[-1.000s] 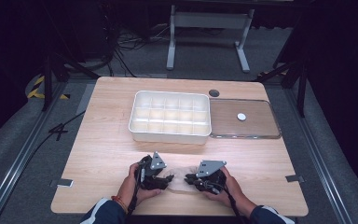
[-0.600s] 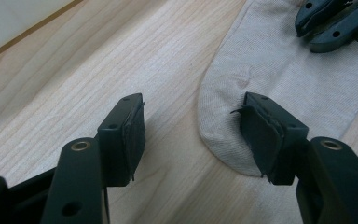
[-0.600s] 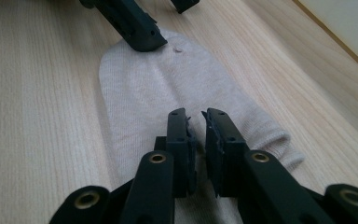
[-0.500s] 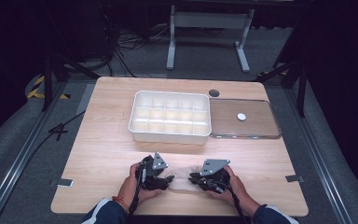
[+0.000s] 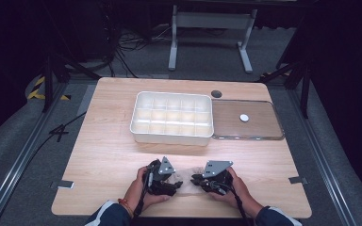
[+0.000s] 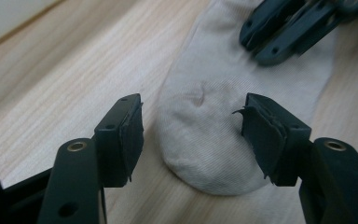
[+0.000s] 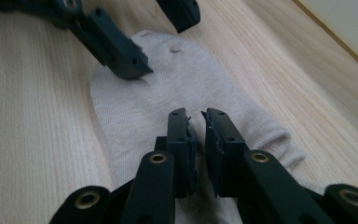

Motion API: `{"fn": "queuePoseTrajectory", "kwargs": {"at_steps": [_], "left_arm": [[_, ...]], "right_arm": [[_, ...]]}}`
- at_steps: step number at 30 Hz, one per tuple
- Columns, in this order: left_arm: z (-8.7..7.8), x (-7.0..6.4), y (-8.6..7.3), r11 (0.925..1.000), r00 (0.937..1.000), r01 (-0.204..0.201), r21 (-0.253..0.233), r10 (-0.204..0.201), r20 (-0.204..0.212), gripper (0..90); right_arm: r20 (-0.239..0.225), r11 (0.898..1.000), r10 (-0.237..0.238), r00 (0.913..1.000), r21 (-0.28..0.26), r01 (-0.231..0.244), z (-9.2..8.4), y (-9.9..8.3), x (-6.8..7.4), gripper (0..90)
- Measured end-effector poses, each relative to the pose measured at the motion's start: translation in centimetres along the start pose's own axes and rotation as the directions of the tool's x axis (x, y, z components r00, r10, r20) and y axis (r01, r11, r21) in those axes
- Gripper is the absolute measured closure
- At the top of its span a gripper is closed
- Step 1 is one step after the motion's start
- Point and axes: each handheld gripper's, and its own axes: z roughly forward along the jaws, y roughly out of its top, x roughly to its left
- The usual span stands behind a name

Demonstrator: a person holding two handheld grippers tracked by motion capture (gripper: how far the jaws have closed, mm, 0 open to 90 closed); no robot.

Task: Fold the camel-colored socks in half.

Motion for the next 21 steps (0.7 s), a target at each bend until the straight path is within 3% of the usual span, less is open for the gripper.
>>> {"fn": "queuePoseTrajectory", "kwargs": {"at_steps": [3,9,21], "left_arm": [[0.04,0.16,-0.11,0.9997,0.9997,0.026,-0.002,-0.026,-0.005,36.3],[-0.08,0.02,0.03,0.9996,0.9996,0.025,0.016,-0.025,-0.016,38.1],[-0.26,0.1,0.27,0.9991,0.9997,0.022,0.036,-0.021,-0.009,51.7]], "right_arm": [[-0.003,1.0,0.005,1.0,-0.003,-0.005,-0.01,-0.06,-0.08,80.1],[0.015,1.0,-0.013,0.9998,0.007,0.013,-0.19,-0.06,0.23,80.0],[0.027,1.0,-0.018,0.9995,0.024,0.018,-0.51,-0.06,0.49,79.6]]}}
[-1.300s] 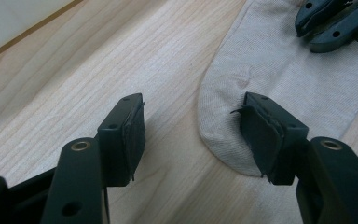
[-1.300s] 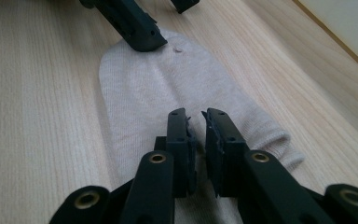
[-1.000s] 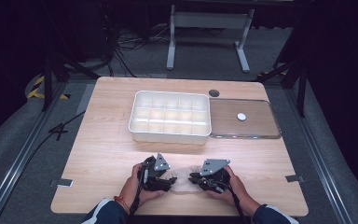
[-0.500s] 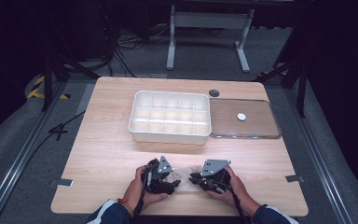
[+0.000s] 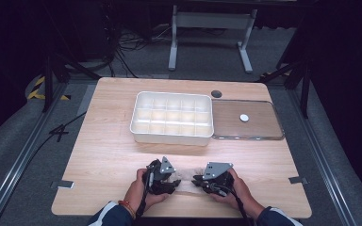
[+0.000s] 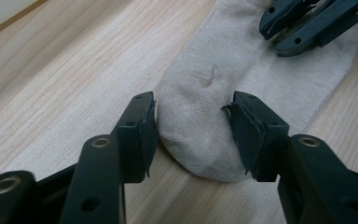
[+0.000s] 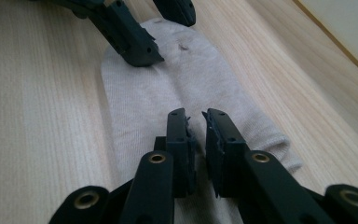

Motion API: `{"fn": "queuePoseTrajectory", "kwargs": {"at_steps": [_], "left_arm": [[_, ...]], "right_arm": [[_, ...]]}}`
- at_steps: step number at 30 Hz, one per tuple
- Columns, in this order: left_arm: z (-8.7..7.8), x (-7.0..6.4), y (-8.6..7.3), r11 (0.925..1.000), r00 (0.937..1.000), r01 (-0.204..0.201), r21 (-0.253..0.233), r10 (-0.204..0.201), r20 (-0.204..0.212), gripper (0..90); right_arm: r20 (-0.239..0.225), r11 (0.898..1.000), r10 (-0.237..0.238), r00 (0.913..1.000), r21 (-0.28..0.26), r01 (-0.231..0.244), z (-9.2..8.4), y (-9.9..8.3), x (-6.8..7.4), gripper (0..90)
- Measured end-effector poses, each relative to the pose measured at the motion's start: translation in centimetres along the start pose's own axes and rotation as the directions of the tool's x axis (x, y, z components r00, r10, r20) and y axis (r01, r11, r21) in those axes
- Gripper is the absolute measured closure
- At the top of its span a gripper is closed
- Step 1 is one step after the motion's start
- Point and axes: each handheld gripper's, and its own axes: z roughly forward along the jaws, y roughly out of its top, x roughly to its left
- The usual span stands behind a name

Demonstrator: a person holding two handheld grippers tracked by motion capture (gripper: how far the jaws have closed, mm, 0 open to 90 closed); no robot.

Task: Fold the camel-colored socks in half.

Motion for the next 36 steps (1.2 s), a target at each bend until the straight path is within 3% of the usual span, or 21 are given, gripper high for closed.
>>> {"fn": "queuePoseTrajectory", "kwargs": {"at_steps": [3,5,8,10,15,17,22,27,30,36], "left_arm": [[-0.1,0.0,0.1,1.0,1.0,-0.004,0.005,0.004,0.008,55.7],[0.0,0.0,0.1,1.0,0.9999,-0.009,-0.004,0.009,0.012,61.2],[0.1,-0.1,-0.3,0.9993,0.9984,-0.015,-0.033,0.017,0.055,72.6],[0.0,-0.1,-0.3,0.9995,0.9983,-0.015,-0.028,0.016,0.056,75.5],[-0.1,0.0,-0.5,0.9991,0.9973,0.001,-0.042,0.002,0.074,79.1],[-0.4,-0.1,-0.8,0.9963,0.9944,0.033,-0.079,-0.025,0.102,79.6],[-1.1,-0.4,-0.5,0.9899,0.9925,0.043,-0.135,-0.027,0.12,79.9],[-1.6,-0.8,-0.3,0.9887,0.993,0.014,-0.149,0.003,0.118,79.9],[-2.0,-0.7,-0.1,0.9832,0.9921,0.015,-0.182,0.008,0.125,79.8],[-2.4,-1.0,0.3,0.9775,0.9937,-0.013,-0.21,0.036,0.106,79.8]], "right_arm": [[-0.013,1.0,0.013,0.9998,-0.002,-0.013,-0.3,-0.3,0.2,79.8],[-0.004,1.0,-0.002,1.0,0.005,0.002,-0.3,-0.2,0.4,80.0],[0.004,1.0,-0.018,0.9998,0.014,0.018,-0.3,-0.1,0.5,80.0],[0.002,1.0,-0.016,0.9999,0.012,0.016,-0.3,-0.1,0.5,80.0],[0.001,1.0,-0.001,1.0,0.013,0.001,-0.2,-0.1,0.4,80.1],[-0.005,1.0,0.004,1.0,0.011,-0.004,-0.2,-0.1,0.4,80.1],[-0.002,1.0,0.0,1.0,0.013,0.0,-0.2,0.0,0.4,80.2],[0.012,1.0,0.002,0.9999,0.024,-0.002,0.1,0.4,0.6,80.5],[0.006,0.999,0.023,0.9997,0.033,-0.023,0.4,0.8,0.4,80.6],[0.002,0.999,0.019,0.9998,0.04,-0.02,1.2,1.6,0.4,80.9]]}}
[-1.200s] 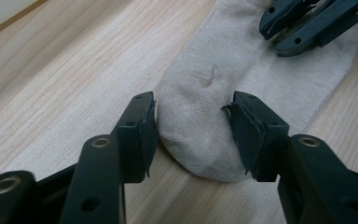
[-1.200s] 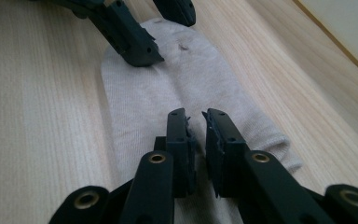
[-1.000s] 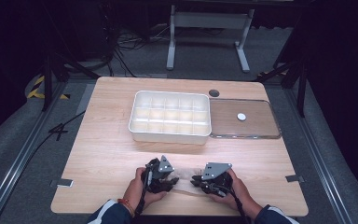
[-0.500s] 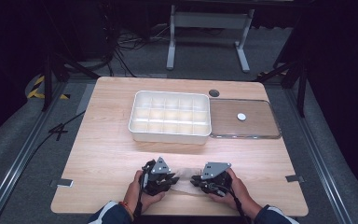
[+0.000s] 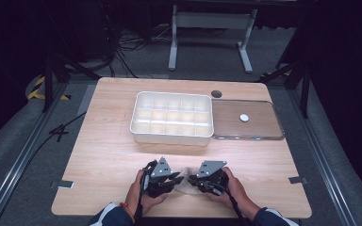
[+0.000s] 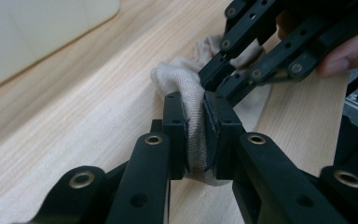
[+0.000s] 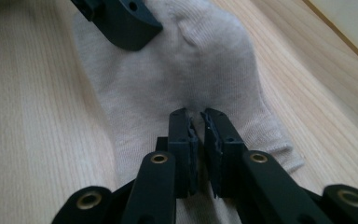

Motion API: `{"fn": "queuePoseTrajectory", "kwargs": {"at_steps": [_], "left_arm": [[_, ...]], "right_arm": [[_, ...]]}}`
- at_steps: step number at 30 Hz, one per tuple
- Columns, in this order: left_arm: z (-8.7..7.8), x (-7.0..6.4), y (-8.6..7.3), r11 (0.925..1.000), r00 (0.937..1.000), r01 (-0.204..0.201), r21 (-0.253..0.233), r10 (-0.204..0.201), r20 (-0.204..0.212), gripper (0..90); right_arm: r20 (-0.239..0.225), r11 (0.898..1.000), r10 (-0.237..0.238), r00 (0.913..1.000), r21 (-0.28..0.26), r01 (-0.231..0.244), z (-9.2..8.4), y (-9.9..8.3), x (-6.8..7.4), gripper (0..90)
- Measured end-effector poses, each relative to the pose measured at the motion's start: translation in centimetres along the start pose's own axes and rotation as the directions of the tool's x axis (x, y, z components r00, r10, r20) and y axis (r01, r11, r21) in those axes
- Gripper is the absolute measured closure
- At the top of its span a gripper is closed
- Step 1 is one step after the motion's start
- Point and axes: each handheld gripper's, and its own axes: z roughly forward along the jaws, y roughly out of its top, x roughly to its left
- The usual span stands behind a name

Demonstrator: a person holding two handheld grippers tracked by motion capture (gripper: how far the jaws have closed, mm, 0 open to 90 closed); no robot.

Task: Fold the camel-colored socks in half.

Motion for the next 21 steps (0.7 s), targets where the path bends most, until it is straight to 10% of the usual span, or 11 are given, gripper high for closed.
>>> {"fn": "queuePoseTrajectory", "kwargs": {"at_steps": [11,21], "left_arm": [[0.0,0.5,0.1,0.9999,0.9994,0.01,-0.006,-0.01,-0.034,80.0],[-0.2,0.9,0.0,0.9998,0.9986,0.018,0.004,-0.018,-0.049,80.1]], "right_arm": [[-0.027,1.0,0.002,0.9996,-0.025,-0.003,1.0,0.8,-0.6,76.2],[0.024,0.997,0.025,0.9994,-0.07,-0.024,-1.9,-0.3,-1.5,80.6]]}}
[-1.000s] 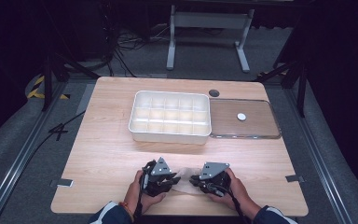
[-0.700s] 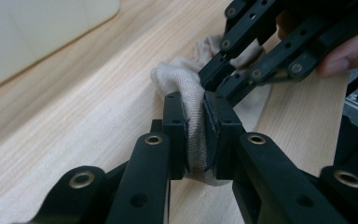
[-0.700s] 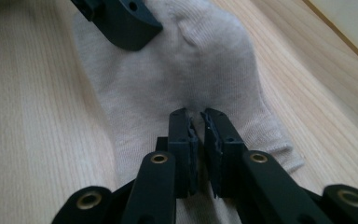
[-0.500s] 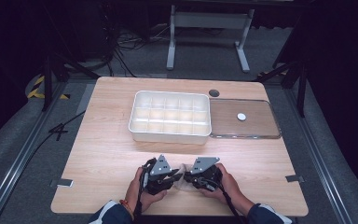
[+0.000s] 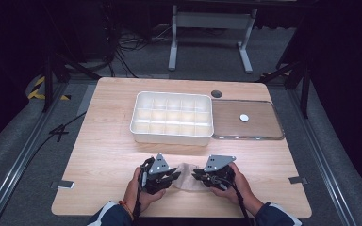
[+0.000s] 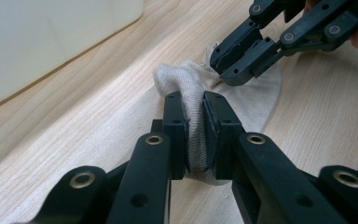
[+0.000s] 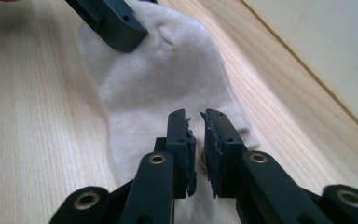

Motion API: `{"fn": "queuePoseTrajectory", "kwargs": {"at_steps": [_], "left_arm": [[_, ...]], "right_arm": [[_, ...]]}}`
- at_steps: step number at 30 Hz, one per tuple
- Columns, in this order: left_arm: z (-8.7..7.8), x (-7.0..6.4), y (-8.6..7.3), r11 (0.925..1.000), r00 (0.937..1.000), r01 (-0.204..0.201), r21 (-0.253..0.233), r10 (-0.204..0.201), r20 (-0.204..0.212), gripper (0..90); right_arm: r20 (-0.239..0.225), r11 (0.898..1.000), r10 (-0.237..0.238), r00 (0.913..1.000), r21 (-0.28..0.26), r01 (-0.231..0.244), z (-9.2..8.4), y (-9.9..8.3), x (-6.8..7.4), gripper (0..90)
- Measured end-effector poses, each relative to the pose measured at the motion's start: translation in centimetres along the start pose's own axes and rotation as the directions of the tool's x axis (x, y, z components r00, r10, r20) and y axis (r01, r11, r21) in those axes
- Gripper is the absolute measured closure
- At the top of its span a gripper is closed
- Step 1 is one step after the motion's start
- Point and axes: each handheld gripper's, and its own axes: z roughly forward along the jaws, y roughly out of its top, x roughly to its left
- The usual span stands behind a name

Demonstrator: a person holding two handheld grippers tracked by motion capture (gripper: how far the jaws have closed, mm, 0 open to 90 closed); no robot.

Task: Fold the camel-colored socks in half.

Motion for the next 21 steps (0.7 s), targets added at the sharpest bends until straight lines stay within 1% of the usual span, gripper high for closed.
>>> {"fn": "queuePoseTrajectory", "kwargs": {"at_steps": [2,4,7,9,10,12,13,15,16,17,18,19,20,21], "left_arm": [[0.1,0.0,0.0,1.0,1.0,0.001,-0.009,-0.001,0.001,80.1],[0.2,-0.1,0.1,1.0,1.0,0.004,-0.001,-0.004,0.001,80.0],[0.5,-0.1,0.3,0.9999,0.9999,0.01,-0.008,-0.01,0.008,80.0],[0.7,-0.2,0.4,0.9998,0.9999,0.013,-0.012,-0.013,0.009,80.0],[1.0,-0.2,0.6,1.0,0.9999,0.002,-0.009,-0.002,0.011,80.1],[1.2,-0.3,0.6,1.0,0.9999,0.002,-0.007,-0.002,0.013,80.1],[1.4,-0.4,0.7,1.0,0.9999,-0.002,0.001,0.002,0.012,80.2],[1.7,-0.5,0.7,0.9999,0.9999,0.009,0.006,-0.009,0.013,80.4],[1.8,-0.5,0.7,1.0,0.9999,0.006,0.003,-0.006,0.011,80.4],[1.7,-0.4,0.7,1.0,1.0,0.006,0.002,-0.006,0.007,80.4],[1.7,-0.4,0.7,1.0,1.0,0.006,0.002,-0.006,0.007,80.4],[1.6,-0.4,0.7,0.9999,0.9999,0.011,0.0,-0.011,0.001,80.4],[1.6,-0.3,0.7,0.9999,0.9999,0.012,-0.006,-0.012,-0.003,80.4],[1.6,-0.2,0.7,1.0,1.0,0.006,-0.003,-0.006,-0.005,80.4]], "right_arm": [[0.005,1.0,-0.001,1.0,0.007,0.001,0.1,-0.1,-0.1,80.7],[0.005,1.0,0.001,1.0,0.015,-0.001,0.7,-0.1,0.0,81.3],[0.016,1.0,-0.003,0.9999,0.013,0.002,1.7,0.0,0.1,83.0],[0.015,1.0,-0.002,0.9999,0.015,0.002,2.0,0.0,0.1,83.1],[0.018,1.0,0.002,0.9998,0.01,-0.002,2.3,0.1,0.1,83.2],[0.02,1.0,-0.001,0.9998,0.007,0.001,2.4,0.1,0.1,83.0],[0.026,1.0,-0.002,0.9996,0.004,0.002,2.6,0.1,0.1,82.7],[0.022,1.0,-0.002,0.9998,0.001,0.002,2.5,0.1,0.0,80.9],[0.016,1.0,0.0,0.9999,-0.004,0.0,2.3,0.1,0.0,79.5],[0.015,1.0,0.001,0.9999,-0.018,-0.001,1.7,0.0,-0.3,77.7],[0.015,1.0,0.001,0.9999,-0.018,-0.001,1.7,0.0,-0.3,77.7],[0.025,1.0,0.002,0.9997,-0.029,-0.001,1.3,0.0,-0.6,77.2],[0.029,0.999,0.011,0.9995,-0.04,-0.01,0.9,0.0,-0.8,76.7],[0.03,0.998,0.027,0.9992,-0.053,-0.026,0.4,0.0,-1.1,76.2]]}}
